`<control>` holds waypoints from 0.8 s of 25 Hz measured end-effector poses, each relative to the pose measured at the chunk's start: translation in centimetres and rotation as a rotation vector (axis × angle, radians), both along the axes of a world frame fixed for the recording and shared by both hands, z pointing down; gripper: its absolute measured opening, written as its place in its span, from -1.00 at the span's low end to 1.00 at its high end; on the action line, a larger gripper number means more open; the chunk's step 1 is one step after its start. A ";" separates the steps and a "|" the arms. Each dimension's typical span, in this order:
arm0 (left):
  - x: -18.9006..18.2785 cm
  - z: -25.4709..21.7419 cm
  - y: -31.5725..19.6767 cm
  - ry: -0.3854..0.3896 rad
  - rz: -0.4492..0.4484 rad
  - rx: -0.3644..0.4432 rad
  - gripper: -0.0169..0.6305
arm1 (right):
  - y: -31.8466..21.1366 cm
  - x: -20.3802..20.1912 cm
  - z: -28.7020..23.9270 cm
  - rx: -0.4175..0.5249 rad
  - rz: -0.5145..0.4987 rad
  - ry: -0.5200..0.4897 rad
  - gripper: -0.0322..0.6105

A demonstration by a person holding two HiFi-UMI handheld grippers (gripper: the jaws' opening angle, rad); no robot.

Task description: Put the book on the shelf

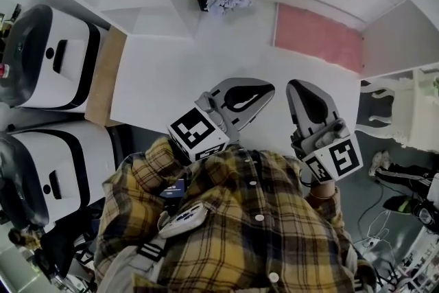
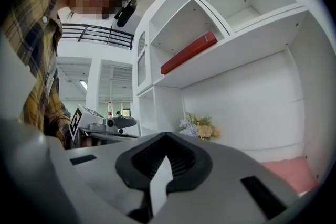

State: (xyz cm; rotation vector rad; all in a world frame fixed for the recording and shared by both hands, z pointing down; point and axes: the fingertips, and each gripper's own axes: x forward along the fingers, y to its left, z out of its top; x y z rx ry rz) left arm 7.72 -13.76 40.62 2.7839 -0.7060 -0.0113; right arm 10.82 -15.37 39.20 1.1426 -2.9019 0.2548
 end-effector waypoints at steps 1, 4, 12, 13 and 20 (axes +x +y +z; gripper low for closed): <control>0.0 -0.1 0.0 0.002 0.000 0.002 -0.89 | 0.0 0.1 -0.1 0.001 0.003 -0.004 -0.85; 0.0 -0.3 0.2 0.003 0.007 0.008 -0.89 | 0.1 0.3 -0.2 0.007 0.007 0.003 -0.85; -0.5 -0.2 0.5 0.000 0.012 0.009 -0.89 | 0.5 -0.7 0.1 0.010 -0.010 0.020 -0.85; -0.5 -0.2 0.5 0.000 0.014 0.010 -0.89 | 0.5 -0.7 0.2 0.008 -0.010 0.020 -0.85; -0.7 -0.2 0.1 -0.004 0.007 0.014 -0.89 | 0.4 -0.8 0.6 -0.013 -0.006 0.024 -0.85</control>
